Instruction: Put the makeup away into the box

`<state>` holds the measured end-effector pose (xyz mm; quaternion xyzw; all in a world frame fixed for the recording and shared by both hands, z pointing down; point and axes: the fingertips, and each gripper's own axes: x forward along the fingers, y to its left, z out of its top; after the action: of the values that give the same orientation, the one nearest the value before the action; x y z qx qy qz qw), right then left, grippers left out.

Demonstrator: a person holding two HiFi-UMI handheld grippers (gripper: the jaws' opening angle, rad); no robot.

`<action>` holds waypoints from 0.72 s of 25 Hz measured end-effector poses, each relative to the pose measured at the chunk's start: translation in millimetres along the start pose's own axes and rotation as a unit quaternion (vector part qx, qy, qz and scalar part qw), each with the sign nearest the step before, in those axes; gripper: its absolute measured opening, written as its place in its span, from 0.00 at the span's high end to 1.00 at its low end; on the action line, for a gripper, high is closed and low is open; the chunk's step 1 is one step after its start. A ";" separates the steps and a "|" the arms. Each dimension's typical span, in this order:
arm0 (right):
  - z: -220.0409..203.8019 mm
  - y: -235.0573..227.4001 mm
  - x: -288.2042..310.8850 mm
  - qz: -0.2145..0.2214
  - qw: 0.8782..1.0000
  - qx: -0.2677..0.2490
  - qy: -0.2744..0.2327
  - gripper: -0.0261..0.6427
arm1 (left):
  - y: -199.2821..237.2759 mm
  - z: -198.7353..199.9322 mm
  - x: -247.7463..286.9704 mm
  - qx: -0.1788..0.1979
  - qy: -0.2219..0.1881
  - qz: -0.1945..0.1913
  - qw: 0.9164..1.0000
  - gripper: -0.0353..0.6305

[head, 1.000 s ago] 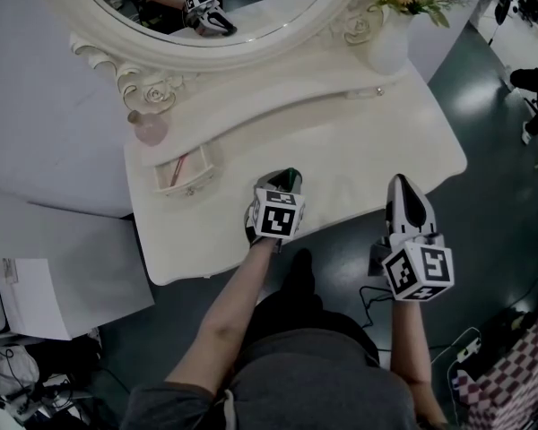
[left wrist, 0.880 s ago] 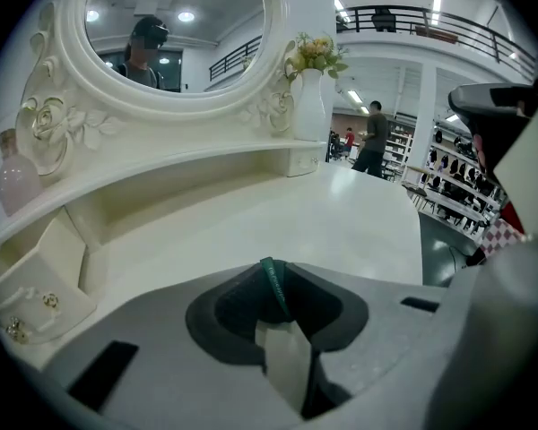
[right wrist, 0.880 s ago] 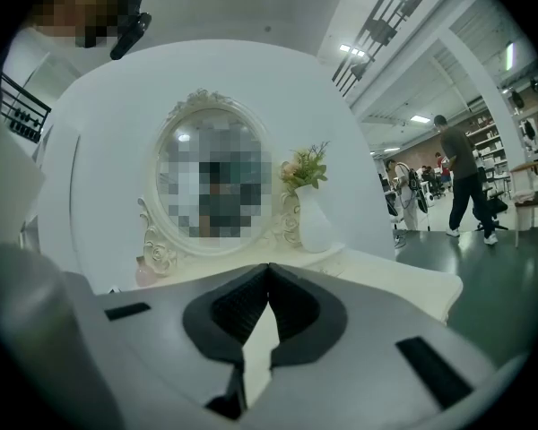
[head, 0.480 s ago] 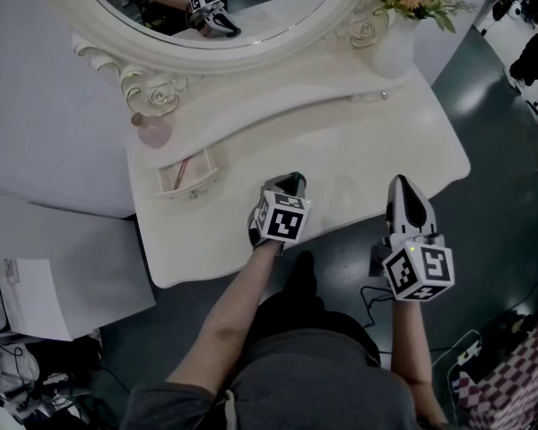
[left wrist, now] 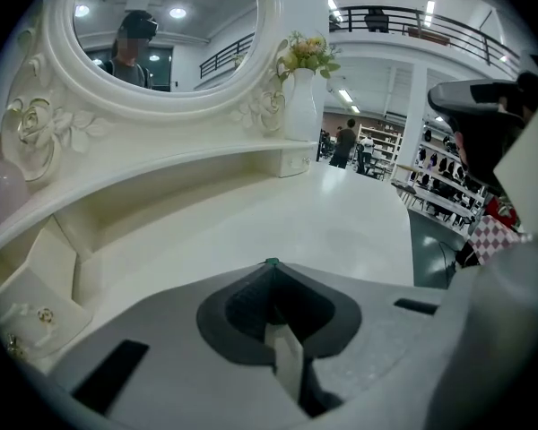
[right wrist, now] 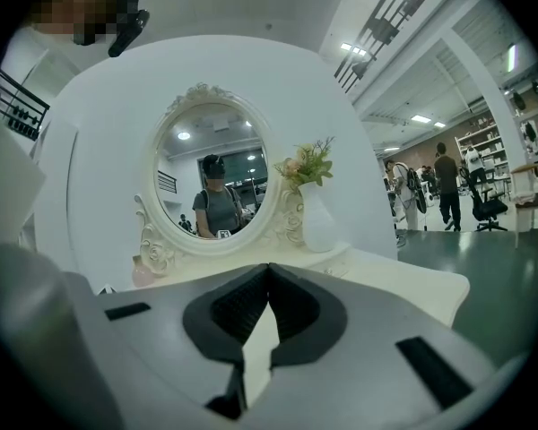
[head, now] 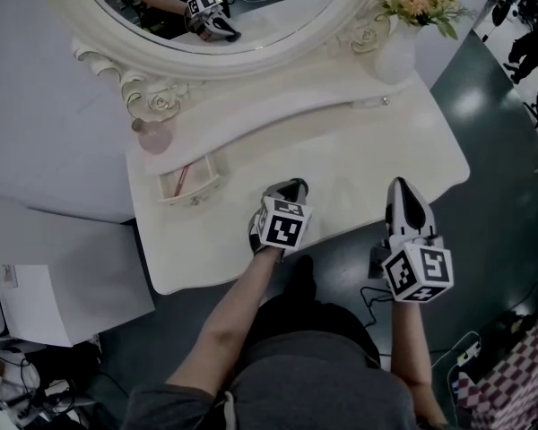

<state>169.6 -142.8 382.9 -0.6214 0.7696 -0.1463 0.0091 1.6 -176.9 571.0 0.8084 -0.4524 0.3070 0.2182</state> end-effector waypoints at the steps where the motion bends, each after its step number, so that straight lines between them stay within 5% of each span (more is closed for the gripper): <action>1: 0.1 0.0 0.8 -0.001 1.000 0.000 0.000 0.96 | 0.2 2.2 -0.6 0.000 -0.005 -0.001 1.000 0.94; 18: 6.6 10.5 17.1 0.032 0.999 0.002 -0.002 0.96 | 11.2 52.2 -35.4 0.007 -0.065 0.019 0.998 0.94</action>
<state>157.0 -158.6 377.0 -0.5967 0.7889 -0.1459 0.0163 -6.8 -194.2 510.0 0.8194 -0.4790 0.2607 0.1767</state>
